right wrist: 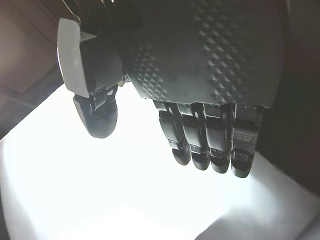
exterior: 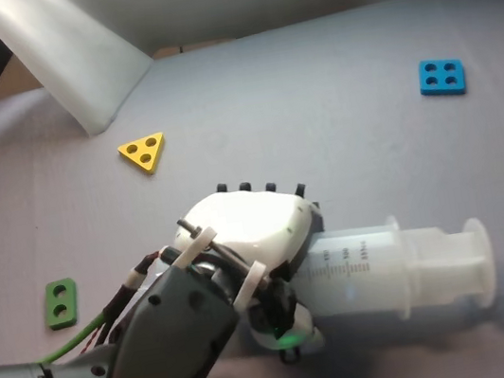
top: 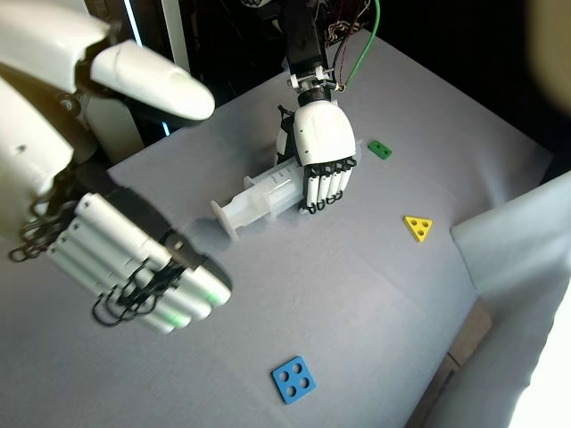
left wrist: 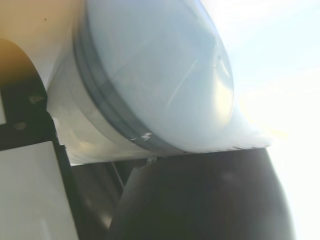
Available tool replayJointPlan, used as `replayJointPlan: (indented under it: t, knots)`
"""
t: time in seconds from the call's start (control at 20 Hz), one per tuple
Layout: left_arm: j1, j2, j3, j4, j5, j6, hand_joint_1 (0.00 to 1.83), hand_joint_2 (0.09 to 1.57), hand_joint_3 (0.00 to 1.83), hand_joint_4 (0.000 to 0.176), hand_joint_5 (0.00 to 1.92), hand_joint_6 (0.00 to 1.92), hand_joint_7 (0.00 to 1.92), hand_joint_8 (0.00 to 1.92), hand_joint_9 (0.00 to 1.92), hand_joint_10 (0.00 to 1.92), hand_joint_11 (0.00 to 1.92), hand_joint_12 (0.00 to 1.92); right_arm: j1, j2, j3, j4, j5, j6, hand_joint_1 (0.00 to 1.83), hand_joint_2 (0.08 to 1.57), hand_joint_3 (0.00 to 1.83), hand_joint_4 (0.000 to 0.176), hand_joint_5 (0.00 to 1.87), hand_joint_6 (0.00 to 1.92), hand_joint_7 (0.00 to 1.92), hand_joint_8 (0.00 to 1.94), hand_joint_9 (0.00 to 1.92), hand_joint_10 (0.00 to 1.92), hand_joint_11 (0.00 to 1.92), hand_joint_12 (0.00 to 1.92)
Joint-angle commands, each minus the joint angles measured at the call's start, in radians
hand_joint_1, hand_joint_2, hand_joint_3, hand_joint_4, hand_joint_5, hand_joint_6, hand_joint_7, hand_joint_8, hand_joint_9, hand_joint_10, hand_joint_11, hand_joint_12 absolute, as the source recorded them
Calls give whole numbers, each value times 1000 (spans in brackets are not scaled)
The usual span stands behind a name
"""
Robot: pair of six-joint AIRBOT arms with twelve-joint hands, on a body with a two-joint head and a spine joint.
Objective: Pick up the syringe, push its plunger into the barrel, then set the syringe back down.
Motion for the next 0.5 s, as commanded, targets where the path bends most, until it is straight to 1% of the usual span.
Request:
replayJointPlan:
  t: [0.0, 0.05, 0.1, 0.2, 0.3, 0.35, 0.45]
  knots:
    - [-24, 8, -7, 76, -52, -7, 1374, 1110, 0, 0, 889, 1087, 1013, 884, 943, 1145, 800, 900, 7, 0, -10, -35, -27, 4, 0, 1201, 0, 0, 77, 8, 35, 6, 12, 4, 12, 6]
    - [-37, 12, -9, 76, -52, -8, 1373, 1110, 0, 0, 895, 1083, 1009, 887, 939, 1154, 802, 913, 1, 0, -20, -35, -59, -5, 0, 1205, 0, 0, 69, 3, 29, 3, 7, 2, 10, 5]
    - [-54, 20, -12, 78, -50, -8, 1374, 1108, 0, 0, 928, 1025, 1008, 897, 925, 1178, 769, 961, -5, 0, -29, -35, -74, -7, 0, 1205, 0, 0, 69, 3, 29, 3, 9, 3, 13, 6]
    - [-78, 31, -12, 88, -39, -6, 1373, 1113, 1, 0, 904, 1056, 995, 943, 921, 1172, 753, 987, -10, -1, -38, -13, -96, -7, 0, 1201, 0, 0, 64, 0, 25, 1, 1, 0, 6, 4]
    - [-105, 44, -13, 95, -27, 6, 1372, 1116, 0, 0, 907, 1042, 972, 1001, 919, 1167, 751, 980, -23, -2, -37, 141, -100, -7, 0, 1195, 0, 0, 71, 3, 33, 4, 11, 4, 9, 6]
    - [-115, 51, -14, 96, -19, 10, 1371, 1119, 0, 0, 899, 1036, 969, 1021, 914, 1182, 749, 994, -29, -4, -37, 188, -92, -7, 0, 1196, 0, 0, 78, 6, 40, 6, 17, 7, 12, 7]
    - [-134, 73, -24, 94, -14, 18, 1372, 1117, 0, 0, 915, 1014, 964, 1009, 918, 1185, 734, 1000, -34, -14, -37, 238, -82, -8, 0, 1200, 0, 0, 78, 5, 39, 5, 15, 5, 10, 7]
